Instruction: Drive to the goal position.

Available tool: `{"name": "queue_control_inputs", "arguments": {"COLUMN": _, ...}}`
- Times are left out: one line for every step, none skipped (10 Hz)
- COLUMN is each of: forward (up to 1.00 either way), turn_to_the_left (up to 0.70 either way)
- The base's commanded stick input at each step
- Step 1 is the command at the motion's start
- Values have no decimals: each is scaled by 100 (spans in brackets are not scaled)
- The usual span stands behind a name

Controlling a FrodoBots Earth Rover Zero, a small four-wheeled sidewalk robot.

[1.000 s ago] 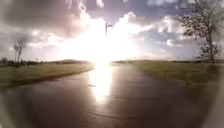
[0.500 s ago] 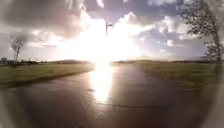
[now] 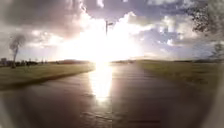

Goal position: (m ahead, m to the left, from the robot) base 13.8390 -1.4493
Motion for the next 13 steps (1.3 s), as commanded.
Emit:
{"name": "queue_control_inputs", "arguments": {"forward": 70, "turn_to_the_left": 0}}
{"name": "queue_control_inputs", "arguments": {"forward": 70, "turn_to_the_left": 0}}
{"name": "queue_control_inputs", "arguments": {"forward": 70, "turn_to_the_left": 0}}
{"name": "queue_control_inputs", "arguments": {"forward": 70, "turn_to_the_left": 0}}
{"name": "queue_control_inputs", "arguments": {"forward": 70, "turn_to_the_left": 0}}
{"name": "queue_control_inputs", "arguments": {"forward": 70, "turn_to_the_left": 0}}
{"name": "queue_control_inputs", "arguments": {"forward": 70, "turn_to_the_left": 0}}
{"name": "queue_control_inputs", "arguments": {"forward": 70, "turn_to_the_left": 0}}
{"name": "queue_control_inputs", "arguments": {"forward": 70, "turn_to_the_left": 0}}
{"name": "queue_control_inputs", "arguments": {"forward": 70, "turn_to_the_left": 0}}
{"name": "queue_control_inputs", "arguments": {"forward": 70, "turn_to_the_left": 0}}
{"name": "queue_control_inputs", "arguments": {"forward": 70, "turn_to_the_left": 0}}
{"name": "queue_control_inputs", "arguments": {"forward": 70, "turn_to_the_left": 0}}
